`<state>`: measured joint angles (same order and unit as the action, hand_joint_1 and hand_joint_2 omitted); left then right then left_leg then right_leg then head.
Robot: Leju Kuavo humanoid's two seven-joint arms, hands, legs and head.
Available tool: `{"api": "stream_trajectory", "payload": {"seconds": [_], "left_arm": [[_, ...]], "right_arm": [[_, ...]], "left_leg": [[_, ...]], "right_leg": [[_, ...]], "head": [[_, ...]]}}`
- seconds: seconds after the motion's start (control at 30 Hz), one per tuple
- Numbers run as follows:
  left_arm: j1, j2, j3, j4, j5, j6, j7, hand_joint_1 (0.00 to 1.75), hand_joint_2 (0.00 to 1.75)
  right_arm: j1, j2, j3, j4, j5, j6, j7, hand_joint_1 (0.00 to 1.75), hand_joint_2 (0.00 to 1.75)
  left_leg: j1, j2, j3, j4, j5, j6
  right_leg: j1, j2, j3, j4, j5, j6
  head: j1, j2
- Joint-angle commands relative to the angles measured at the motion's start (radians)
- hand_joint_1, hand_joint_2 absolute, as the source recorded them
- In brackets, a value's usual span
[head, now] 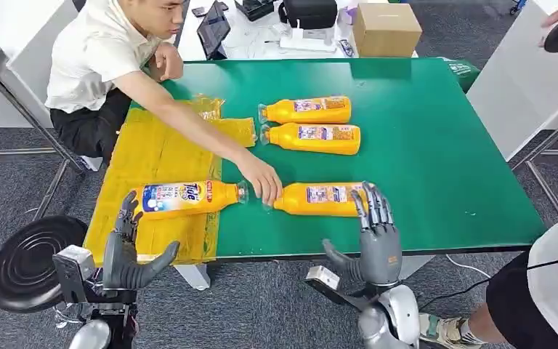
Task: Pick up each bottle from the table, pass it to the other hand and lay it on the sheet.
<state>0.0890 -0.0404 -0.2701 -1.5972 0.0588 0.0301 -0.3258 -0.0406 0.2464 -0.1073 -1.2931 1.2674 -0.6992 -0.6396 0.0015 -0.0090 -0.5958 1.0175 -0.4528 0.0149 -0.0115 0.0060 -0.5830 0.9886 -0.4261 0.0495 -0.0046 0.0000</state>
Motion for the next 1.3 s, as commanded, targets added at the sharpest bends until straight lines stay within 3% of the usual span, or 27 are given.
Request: {"api": "stream_trajectory", "payload": {"seconds": [0.03,0.2,0.5,0.83,1.3], "left_arm": [[-0.002,0.022,-0.032,-0.002,-0.013,-0.004,0.0,0.0,1.75],[-0.011,0.027,-0.032,0.031,0.018,-0.027,0.023,0.0,1.75],[-0.039,0.03,-0.055,0.093,-0.074,0.039,0.079,0.0,1.75],[-0.065,0.026,-0.078,0.121,-0.045,0.02,0.092,0.0,1.75],[-0.082,0.022,-0.089,0.138,-0.043,0.013,0.103,0.0,1.75]], "right_arm": [[-0.136,-0.059,-0.131,0.276,0.057,0.001,0.084,0.0,1.75],[-0.228,-0.135,-0.027,0.48,0.027,0.001,0.215,0.0,1.75],[-0.306,-0.171,0.049,0.69,-0.001,0.001,0.286,0.0,1.75],[-0.338,-0.189,0.137,0.577,0.122,0.001,0.395,0.0,1.75],[-0.434,-0.224,0.215,0.698,0.154,0.001,0.461,0.0,1.75]], "left_leg": [[0.0,0.001,0.004,-0.001,0.0,-0.001],[0.0,0.002,0.003,-0.001,0.0,-0.001],[0.0,0.002,0.004,-0.002,0.0,0.0],[0.0,0.002,0.004,-0.001,0.0,-0.001],[0.0,0.001,0.003,-0.001,0.0,-0.001]], "right_leg": [[0.0,0.0,0.004,-0.002,0.0,-0.001],[0.001,0.001,0.003,-0.002,0.001,-0.001],[0.0,0.001,0.003,-0.002,0.001,-0.001],[0.0,0.0,0.003,0.0,0.0,-0.001],[0.0,0.0,0.002,0.0,0.0,-0.001]], "head": [[0.0,0.0],[0.0,0.0],[0.0,0.0],[0.0,0.0],[0.0,0.0]]}}
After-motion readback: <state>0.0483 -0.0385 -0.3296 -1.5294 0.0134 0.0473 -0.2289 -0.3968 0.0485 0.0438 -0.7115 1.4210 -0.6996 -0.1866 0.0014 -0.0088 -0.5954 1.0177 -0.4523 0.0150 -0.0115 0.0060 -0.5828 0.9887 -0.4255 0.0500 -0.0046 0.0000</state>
